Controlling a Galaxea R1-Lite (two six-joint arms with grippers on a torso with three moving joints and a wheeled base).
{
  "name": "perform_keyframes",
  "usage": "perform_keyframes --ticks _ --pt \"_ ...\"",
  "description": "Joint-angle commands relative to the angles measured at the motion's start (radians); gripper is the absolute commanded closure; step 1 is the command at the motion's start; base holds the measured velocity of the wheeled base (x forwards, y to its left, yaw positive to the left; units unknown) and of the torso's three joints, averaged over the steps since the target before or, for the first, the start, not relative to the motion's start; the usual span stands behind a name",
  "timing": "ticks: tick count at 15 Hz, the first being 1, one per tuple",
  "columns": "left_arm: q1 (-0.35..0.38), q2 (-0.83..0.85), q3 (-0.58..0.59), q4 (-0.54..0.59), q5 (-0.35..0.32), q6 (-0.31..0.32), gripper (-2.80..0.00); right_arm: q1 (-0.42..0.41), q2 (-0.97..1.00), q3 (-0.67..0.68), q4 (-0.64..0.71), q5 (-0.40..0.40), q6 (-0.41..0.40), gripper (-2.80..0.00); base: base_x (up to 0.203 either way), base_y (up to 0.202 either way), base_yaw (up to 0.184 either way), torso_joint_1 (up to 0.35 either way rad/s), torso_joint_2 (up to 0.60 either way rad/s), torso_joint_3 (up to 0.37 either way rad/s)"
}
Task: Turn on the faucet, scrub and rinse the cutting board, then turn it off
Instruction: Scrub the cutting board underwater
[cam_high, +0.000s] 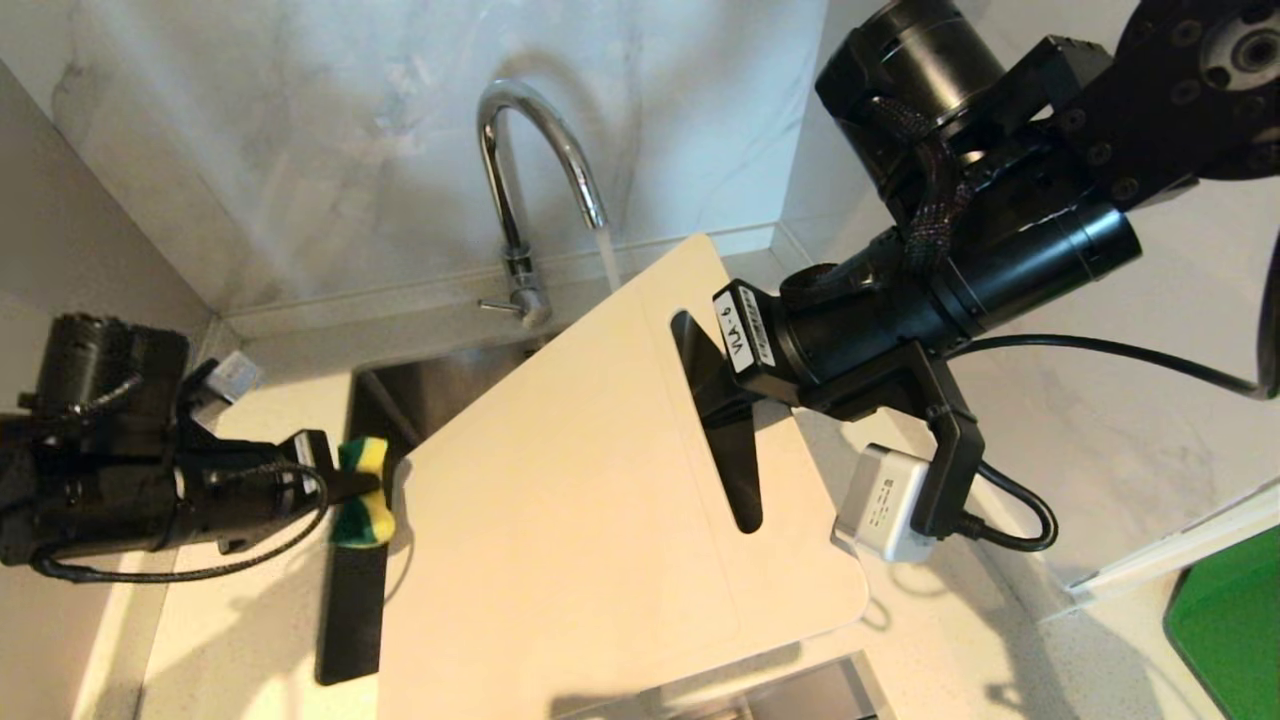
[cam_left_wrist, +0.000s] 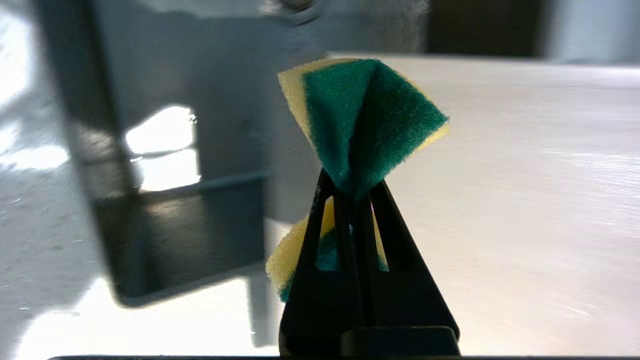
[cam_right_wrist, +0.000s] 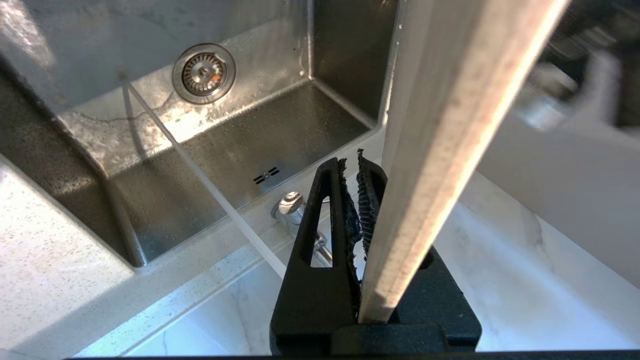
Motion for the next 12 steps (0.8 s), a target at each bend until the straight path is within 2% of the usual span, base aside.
perform_keyframes --ticks 1,3,5,7,9,10,12 --pt "-0.088 -0.089 -0.152 0.144 -0.008 -0.029 0.0 0.0 0.011 -0.006 0.004 0.001 -0.016 0.0 0.0 0.0 0.0 0.0 0.0 0.0" --pt "-0.242 -0.103 -0.254 0.248 0.001 -0.076 0.0 -0.001 0.009 -0.007 0.004 0.001 -0.016 0.0 0.0 0.0 0.0 0.0 0.0 0.0" --pt "-0.41 -0.105 -0.328 0.32 0.04 -0.115 0.0 -0.001 0.005 -0.007 0.004 0.001 -0.016 0.0 0.0 0.0 0.0 0.0 0.0 0.0" --pt "-0.57 -0.075 -0.369 0.347 0.157 -0.129 0.0 -0.001 0.005 -0.007 0.004 0.002 -0.016 0.0 0.0 0.0 0.0 0.0 0.0 0.0" --pt "-0.645 0.022 -0.396 0.345 0.269 -0.131 0.0 -0.001 0.003 -0.007 0.004 0.003 -0.016 0.0 0.0 0.0 0.0 0.0 0.0 0.0" --pt "-0.682 0.061 -0.399 0.34 0.299 -0.123 0.0 -0.001 0.002 -0.005 0.004 0.003 -0.016 0.0 0.0 0.0 0.0 0.0 0.0 0.0" --pt "-0.706 0.12 -0.399 0.334 0.365 -0.11 0.0 -0.001 -0.001 -0.007 0.004 0.003 -0.016 0.0 0.0 0.0 0.0 0.0 0.0 0.0"
